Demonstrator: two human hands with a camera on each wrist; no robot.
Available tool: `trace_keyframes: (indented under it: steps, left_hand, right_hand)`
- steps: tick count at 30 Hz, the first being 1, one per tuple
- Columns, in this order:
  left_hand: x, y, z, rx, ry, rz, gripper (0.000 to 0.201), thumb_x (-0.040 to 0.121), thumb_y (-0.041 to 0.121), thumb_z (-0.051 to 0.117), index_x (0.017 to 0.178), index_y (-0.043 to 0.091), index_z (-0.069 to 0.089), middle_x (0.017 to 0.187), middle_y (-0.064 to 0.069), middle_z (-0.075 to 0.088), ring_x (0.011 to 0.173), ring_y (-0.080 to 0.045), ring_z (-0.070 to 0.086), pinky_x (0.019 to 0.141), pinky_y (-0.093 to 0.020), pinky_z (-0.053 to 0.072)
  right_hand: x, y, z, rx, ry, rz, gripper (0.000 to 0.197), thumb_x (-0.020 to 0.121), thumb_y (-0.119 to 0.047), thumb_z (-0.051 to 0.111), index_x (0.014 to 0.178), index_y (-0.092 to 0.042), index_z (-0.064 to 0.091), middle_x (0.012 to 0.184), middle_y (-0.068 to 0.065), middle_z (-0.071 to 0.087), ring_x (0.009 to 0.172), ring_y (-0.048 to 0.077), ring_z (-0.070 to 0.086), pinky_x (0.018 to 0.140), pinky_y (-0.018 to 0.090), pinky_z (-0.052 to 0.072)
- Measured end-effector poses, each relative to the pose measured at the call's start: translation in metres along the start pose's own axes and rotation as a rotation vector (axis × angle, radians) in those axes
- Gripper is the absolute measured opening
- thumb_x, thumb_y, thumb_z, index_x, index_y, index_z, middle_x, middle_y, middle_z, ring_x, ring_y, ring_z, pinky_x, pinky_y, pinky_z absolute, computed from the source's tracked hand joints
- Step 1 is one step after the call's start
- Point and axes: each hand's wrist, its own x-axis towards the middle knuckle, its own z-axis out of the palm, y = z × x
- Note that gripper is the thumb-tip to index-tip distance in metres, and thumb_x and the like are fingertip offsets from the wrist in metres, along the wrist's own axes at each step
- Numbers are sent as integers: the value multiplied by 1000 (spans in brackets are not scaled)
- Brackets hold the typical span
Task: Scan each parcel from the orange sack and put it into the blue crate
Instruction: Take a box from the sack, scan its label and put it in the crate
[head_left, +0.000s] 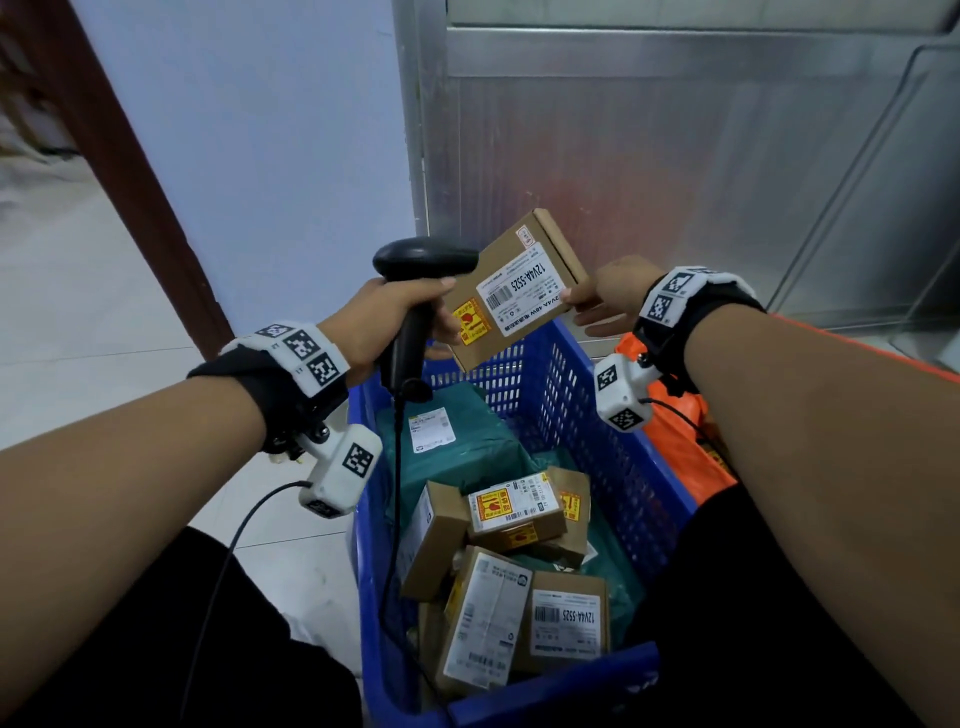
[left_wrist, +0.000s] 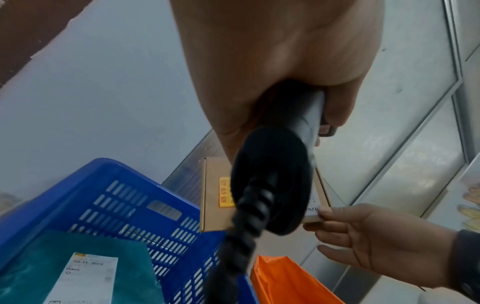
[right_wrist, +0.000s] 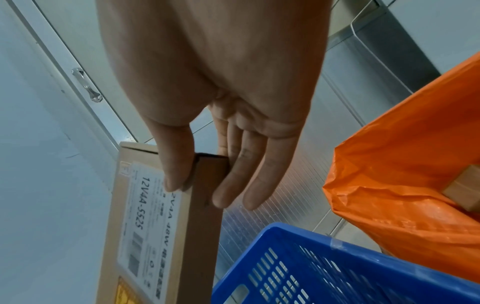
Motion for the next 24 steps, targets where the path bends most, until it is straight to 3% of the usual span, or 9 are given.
trace_keyframes:
  steps: [3, 6, 11, 17, 24]
  left_hand:
    - [0, -3, 5, 12, -17, -87, 36, 100, 32, 61, 73, 9, 65, 77, -10, 71, 84, -27, 72, 87, -44, 61]
    - [0, -3, 8, -5, -12, -178, 38, 99, 37, 60, 69, 13, 60, 71, -5, 68, 74, -24, 69, 93, -45, 54]
    - [1, 0, 13, -51, 12, -187, 39, 98, 38, 59, 68, 14, 58, 67, -3, 65, 65, -22, 67, 80, -40, 56]
    - [6, -2, 16, -38, 28, -179, 37, 98, 39, 61, 70, 15, 58, 69, -2, 65, 66, -22, 67, 78, -39, 55]
    - [8, -1, 16, -44, 69, -136, 37, 97, 40, 60, 70, 14, 58, 68, -3, 65, 66, -23, 67, 77, -38, 53]
  right_hand:
    - [-3, -4, 0, 36, 59, 7, 22, 81, -15, 82, 96, -3, 72, 97, 12, 76, 89, 23, 75, 83, 44, 61]
    - [-8, -6, 0, 78, 121, -19, 21, 81, -15, 81, 94, -5, 68, 99, 14, 75, 80, 22, 71, 85, 44, 61]
    - [-14, -11, 0, 120, 152, -91, 21, 83, -15, 80, 84, -14, 60, 96, 11, 76, 78, 19, 67, 89, 44, 59]
    - [-14, -11, 1, 121, 154, -91, 28, 81, -16, 82, 92, -14, 56, 95, 10, 76, 83, 21, 71, 88, 45, 59]
    - [-17, -14, 2, 135, 153, -75, 37, 83, -16, 80, 112, -2, 64, 100, 13, 76, 87, 24, 74, 88, 41, 59]
